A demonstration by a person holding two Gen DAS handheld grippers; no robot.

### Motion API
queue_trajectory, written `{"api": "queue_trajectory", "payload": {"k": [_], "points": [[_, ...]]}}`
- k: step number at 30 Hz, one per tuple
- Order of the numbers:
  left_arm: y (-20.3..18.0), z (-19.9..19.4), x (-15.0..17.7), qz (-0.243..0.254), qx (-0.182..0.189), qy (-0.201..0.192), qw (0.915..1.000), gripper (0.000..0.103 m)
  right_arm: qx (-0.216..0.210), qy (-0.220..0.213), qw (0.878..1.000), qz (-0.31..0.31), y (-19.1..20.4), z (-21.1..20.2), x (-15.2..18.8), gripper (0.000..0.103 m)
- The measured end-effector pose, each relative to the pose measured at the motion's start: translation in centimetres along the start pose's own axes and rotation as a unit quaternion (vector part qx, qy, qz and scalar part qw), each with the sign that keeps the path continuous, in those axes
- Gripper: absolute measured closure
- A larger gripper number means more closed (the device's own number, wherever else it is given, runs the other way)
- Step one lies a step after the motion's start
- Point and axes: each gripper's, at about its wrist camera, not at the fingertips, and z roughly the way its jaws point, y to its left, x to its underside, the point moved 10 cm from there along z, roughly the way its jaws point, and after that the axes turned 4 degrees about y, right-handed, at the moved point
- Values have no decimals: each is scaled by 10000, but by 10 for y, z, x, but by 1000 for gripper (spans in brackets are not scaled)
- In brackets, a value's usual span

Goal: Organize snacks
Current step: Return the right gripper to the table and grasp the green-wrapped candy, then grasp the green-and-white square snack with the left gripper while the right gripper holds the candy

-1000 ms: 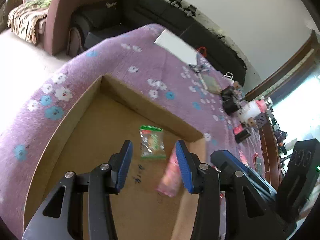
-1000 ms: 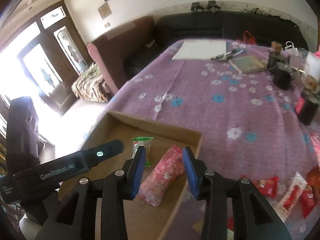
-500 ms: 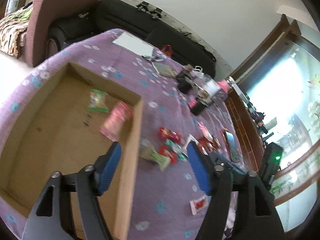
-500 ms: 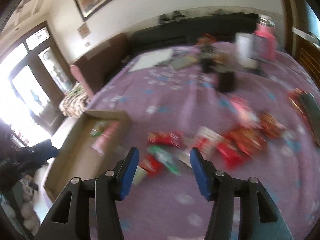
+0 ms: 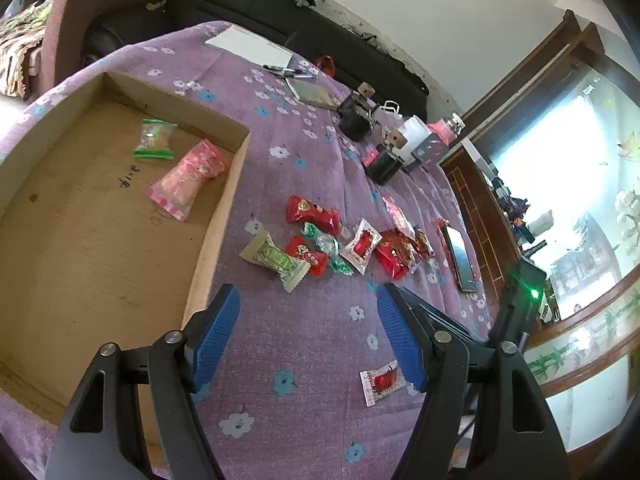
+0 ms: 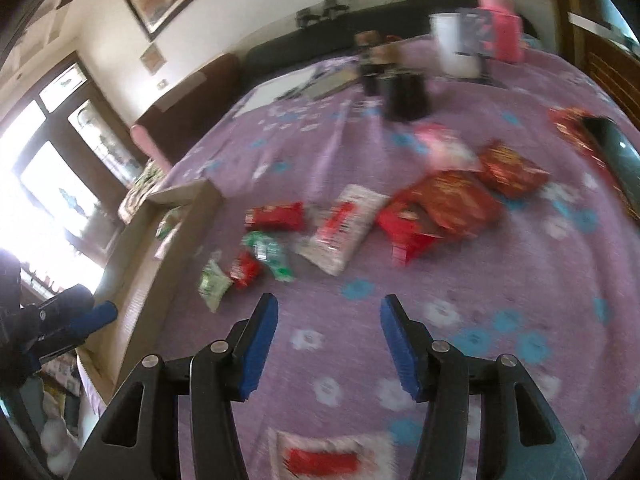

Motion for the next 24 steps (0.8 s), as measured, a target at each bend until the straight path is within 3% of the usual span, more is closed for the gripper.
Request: {"api": "queue_trajectory", "payload": {"k": [9,11,13,24], "points": [[11,-5,0,-33,-139,-24,9999,32,291,136,9983,-493,37,51,-44,50],[11,-5,-2,-10,-153,-21,9999,32,377,298,9973,-546,36,64,-42,60],[9,-4,-3,29,-140,-9,9999,32,361,478,9968,-535,33,73,-34,79],[-12,48,-4,369,-216,483,9979,33,140,332,9993,-91,-9,32,2,79]]}}
